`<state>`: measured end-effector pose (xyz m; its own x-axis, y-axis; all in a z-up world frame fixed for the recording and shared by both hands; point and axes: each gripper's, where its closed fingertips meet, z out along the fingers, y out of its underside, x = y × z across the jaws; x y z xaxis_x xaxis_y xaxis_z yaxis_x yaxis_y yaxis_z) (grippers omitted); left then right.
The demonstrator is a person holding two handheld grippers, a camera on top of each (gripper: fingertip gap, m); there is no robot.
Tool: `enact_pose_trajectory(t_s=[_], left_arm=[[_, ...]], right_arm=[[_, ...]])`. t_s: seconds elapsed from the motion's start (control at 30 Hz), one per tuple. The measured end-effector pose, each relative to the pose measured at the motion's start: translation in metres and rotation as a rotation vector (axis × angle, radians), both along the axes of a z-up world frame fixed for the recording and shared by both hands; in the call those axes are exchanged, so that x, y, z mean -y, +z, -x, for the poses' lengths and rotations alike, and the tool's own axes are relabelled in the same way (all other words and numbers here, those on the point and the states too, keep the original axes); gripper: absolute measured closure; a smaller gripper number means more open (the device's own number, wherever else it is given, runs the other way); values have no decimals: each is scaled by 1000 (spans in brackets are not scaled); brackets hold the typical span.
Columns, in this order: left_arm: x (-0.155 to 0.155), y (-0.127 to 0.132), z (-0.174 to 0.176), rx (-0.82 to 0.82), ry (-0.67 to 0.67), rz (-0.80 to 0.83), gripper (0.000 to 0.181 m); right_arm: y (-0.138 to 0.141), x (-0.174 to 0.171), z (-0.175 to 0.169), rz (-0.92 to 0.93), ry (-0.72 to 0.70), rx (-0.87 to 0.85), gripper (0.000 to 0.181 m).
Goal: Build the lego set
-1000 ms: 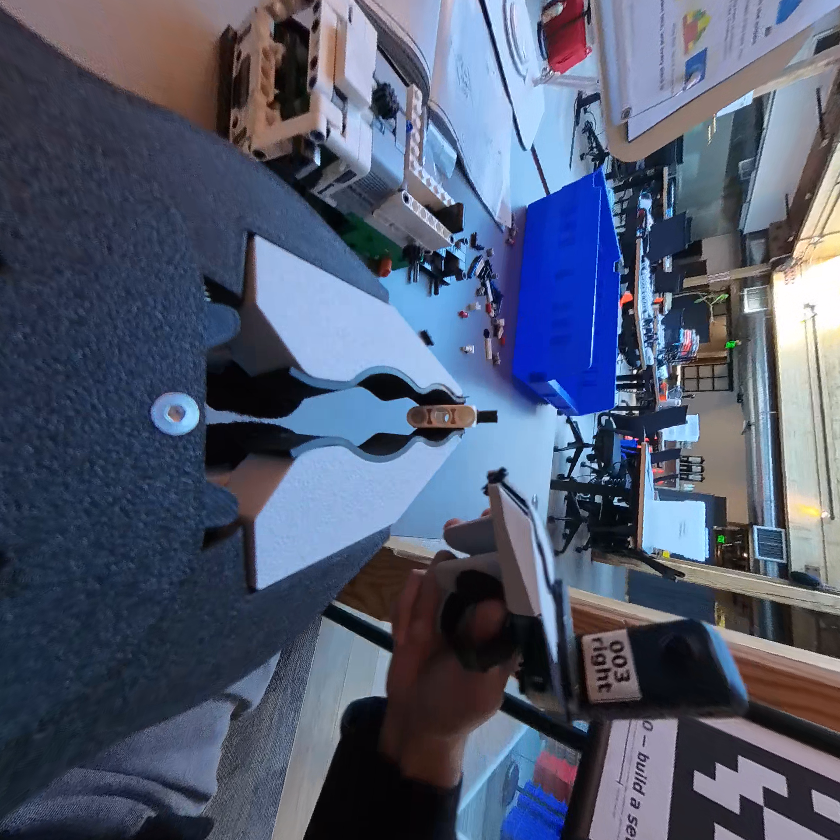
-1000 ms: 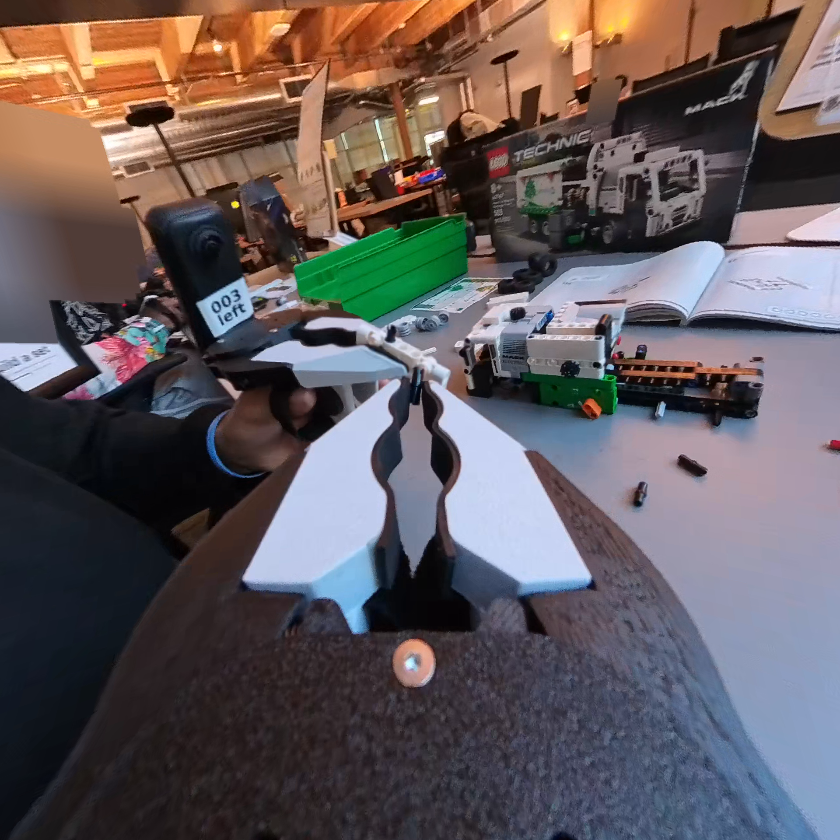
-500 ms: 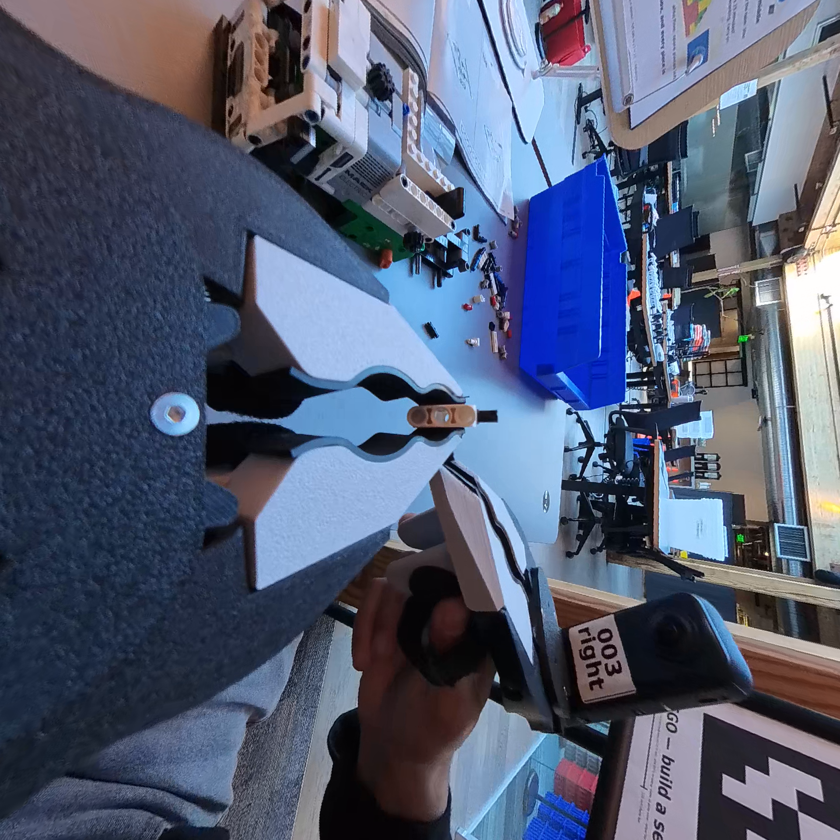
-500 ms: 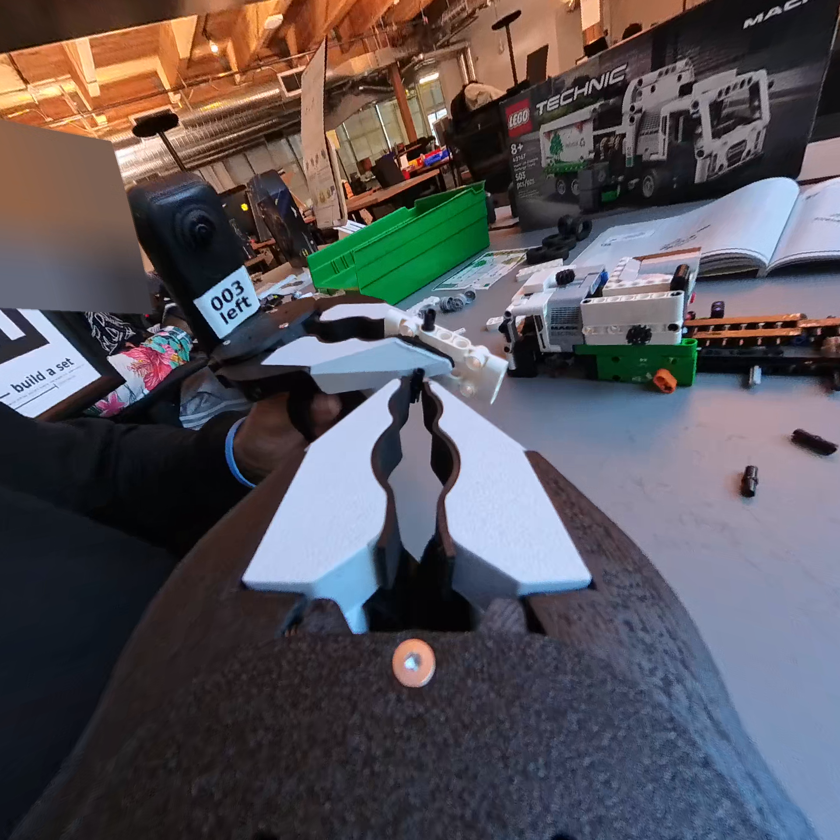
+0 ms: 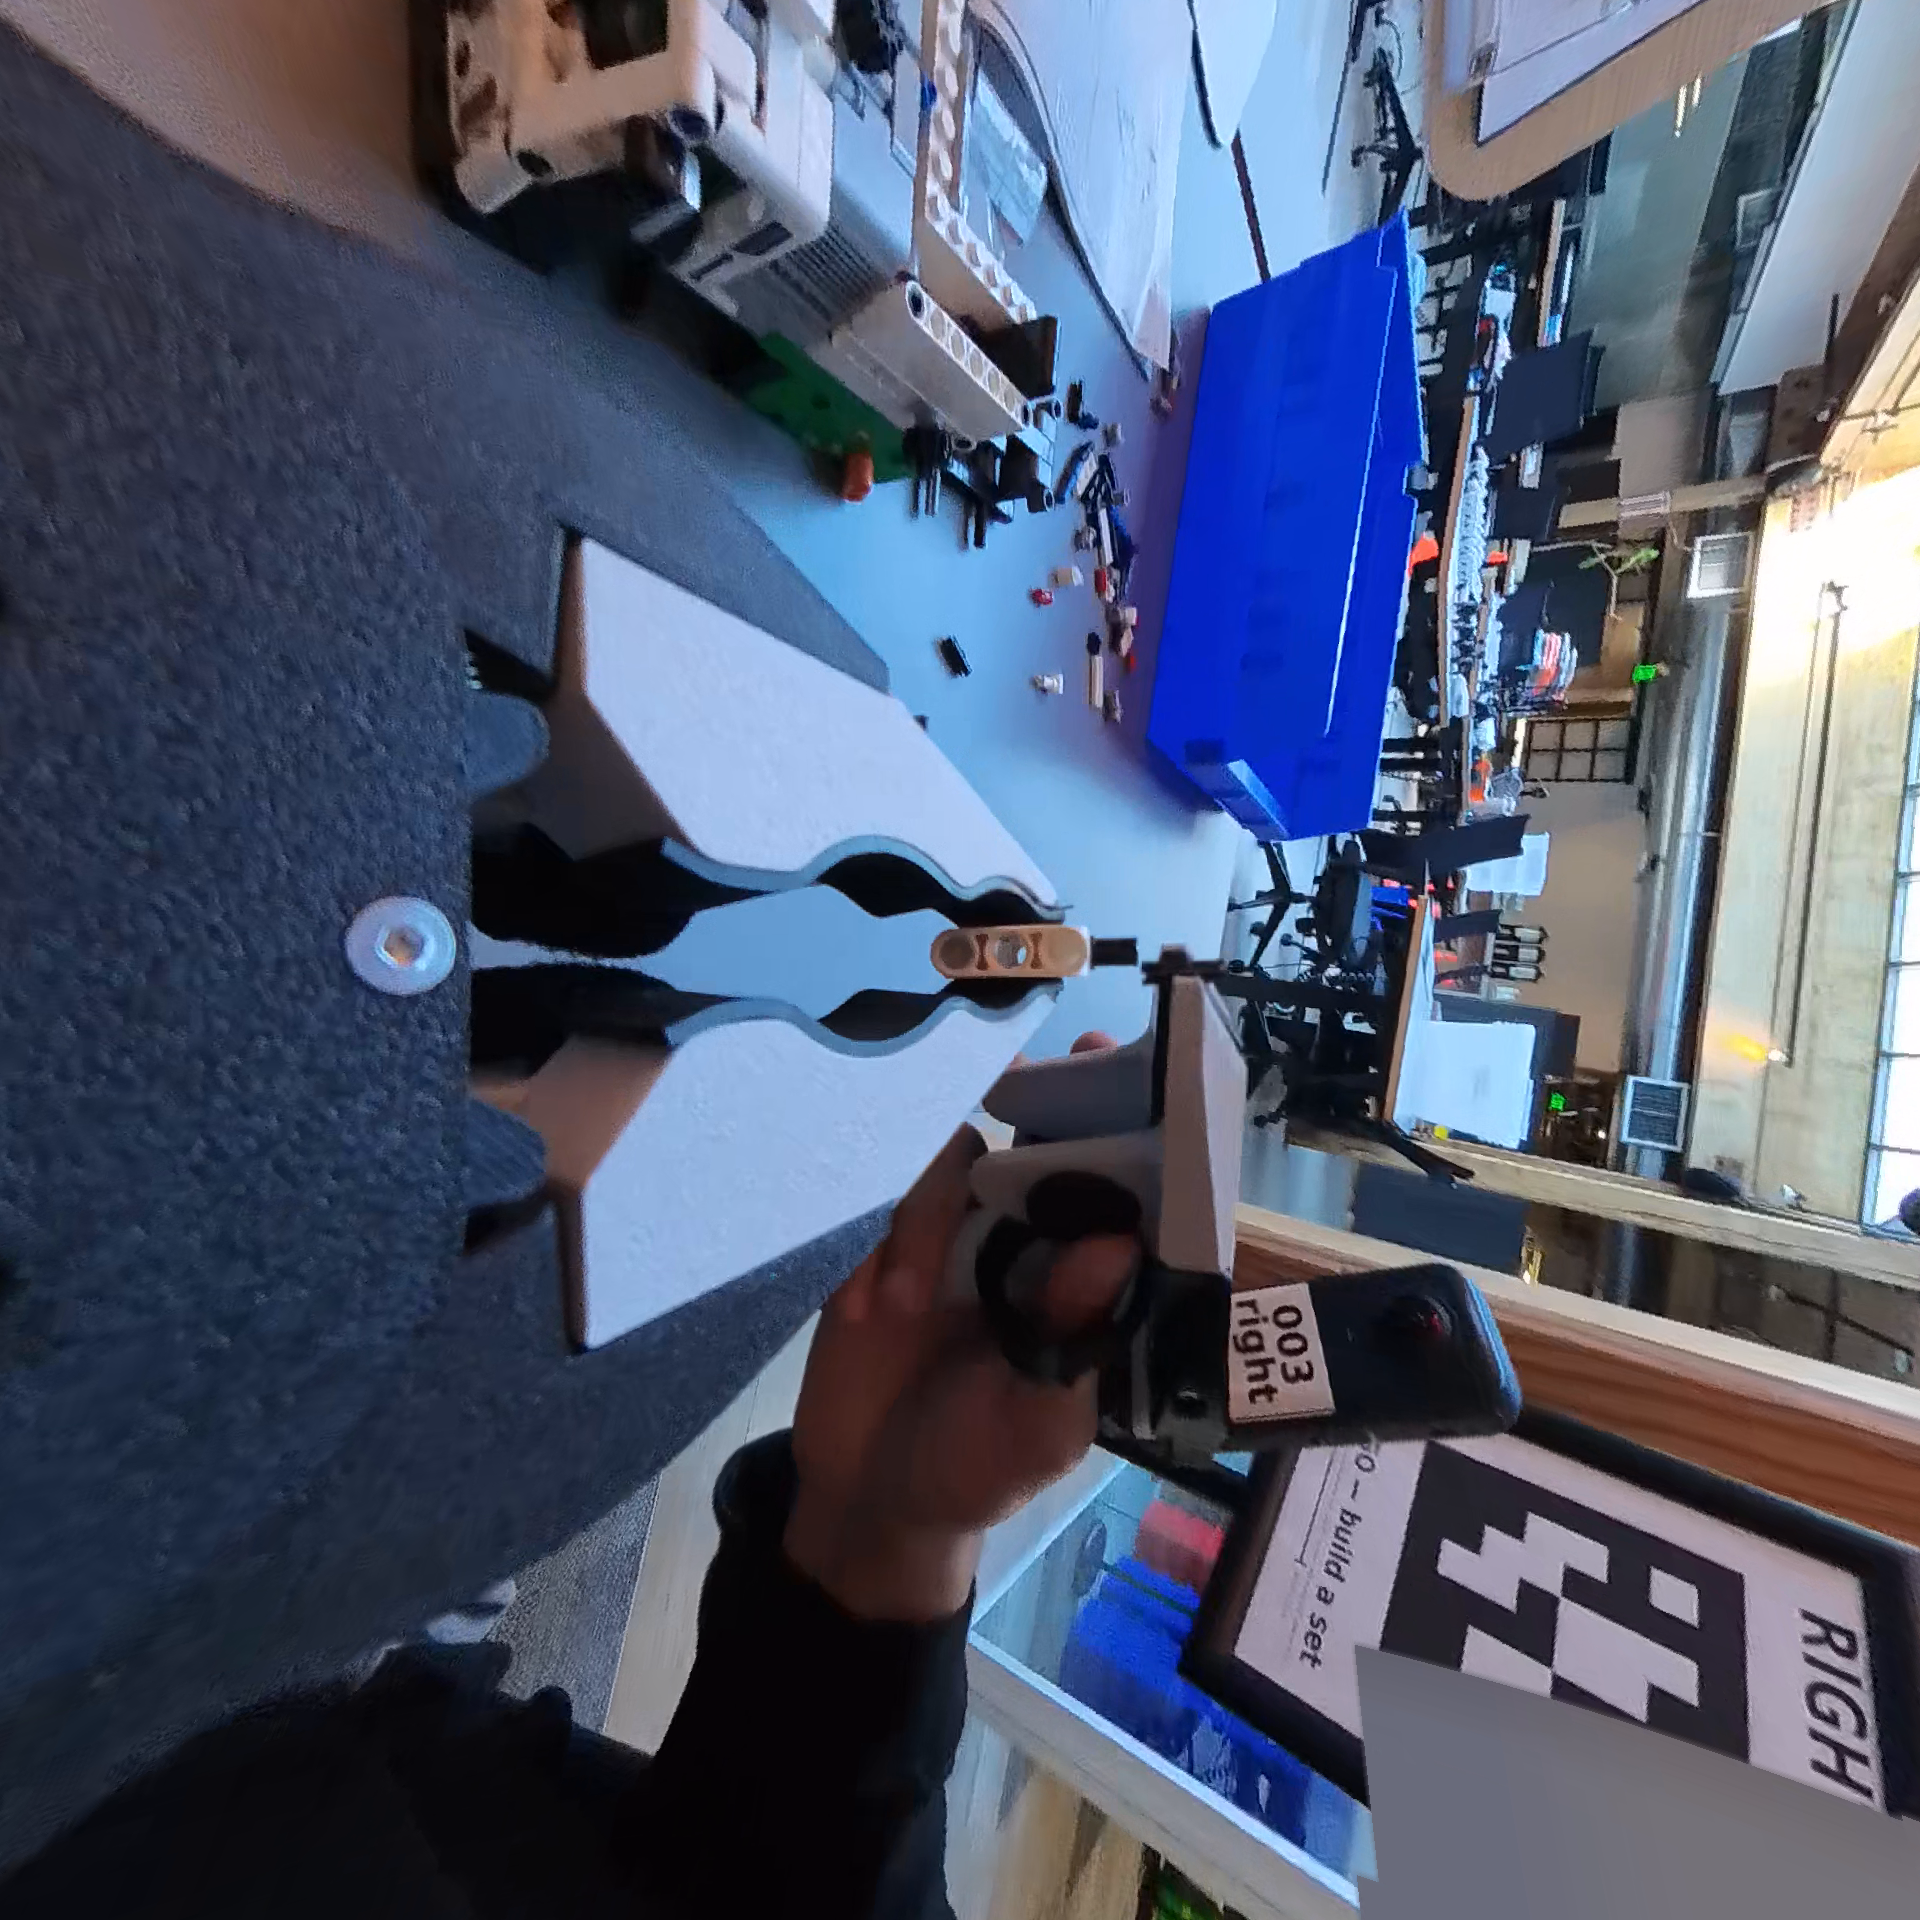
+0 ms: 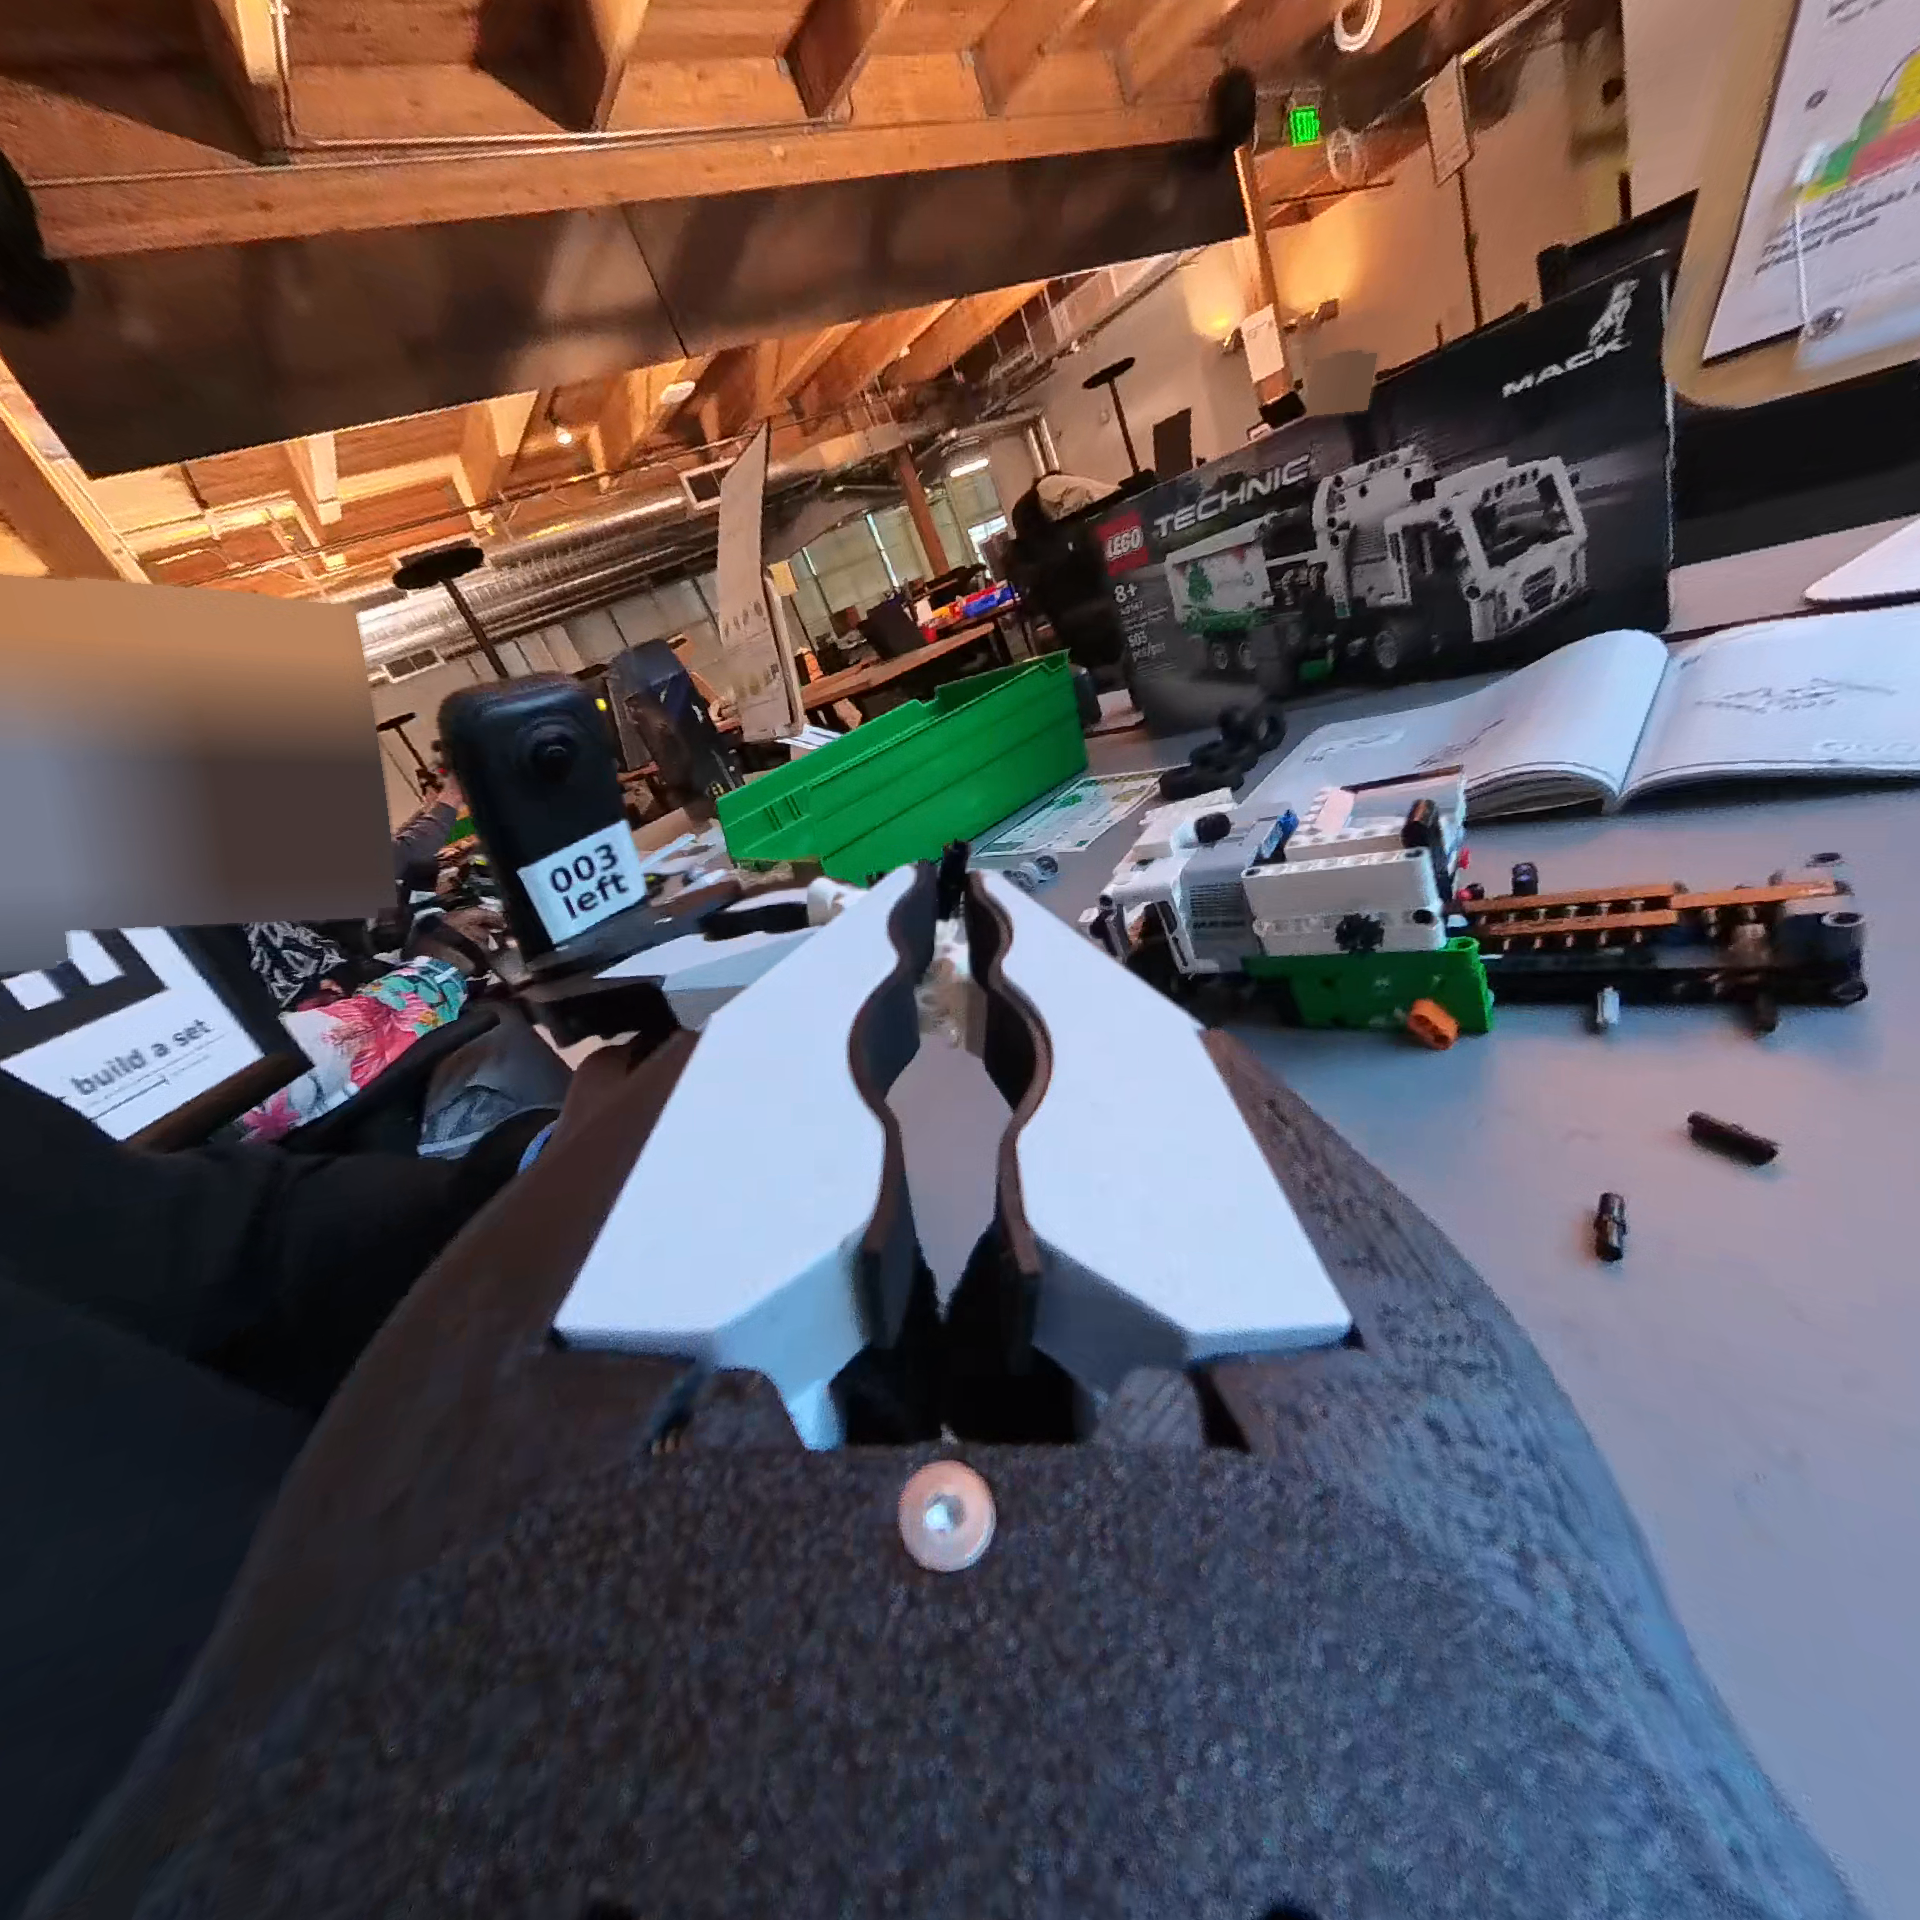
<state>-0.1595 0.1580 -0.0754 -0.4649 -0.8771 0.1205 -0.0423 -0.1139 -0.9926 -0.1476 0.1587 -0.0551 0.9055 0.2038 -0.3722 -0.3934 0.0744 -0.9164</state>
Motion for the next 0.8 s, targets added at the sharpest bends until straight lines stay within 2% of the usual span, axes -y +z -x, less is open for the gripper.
enact_pose_trajectory(t_s=[0.37,0.8], left_arm=[[-1,3,1,36,27,-24,176],[-2,-4,-3,-14,18,-25,176]], right_arm=[[-6,-9,8,61,8,25,177],[-8,-12,11,49,12,41,178]])
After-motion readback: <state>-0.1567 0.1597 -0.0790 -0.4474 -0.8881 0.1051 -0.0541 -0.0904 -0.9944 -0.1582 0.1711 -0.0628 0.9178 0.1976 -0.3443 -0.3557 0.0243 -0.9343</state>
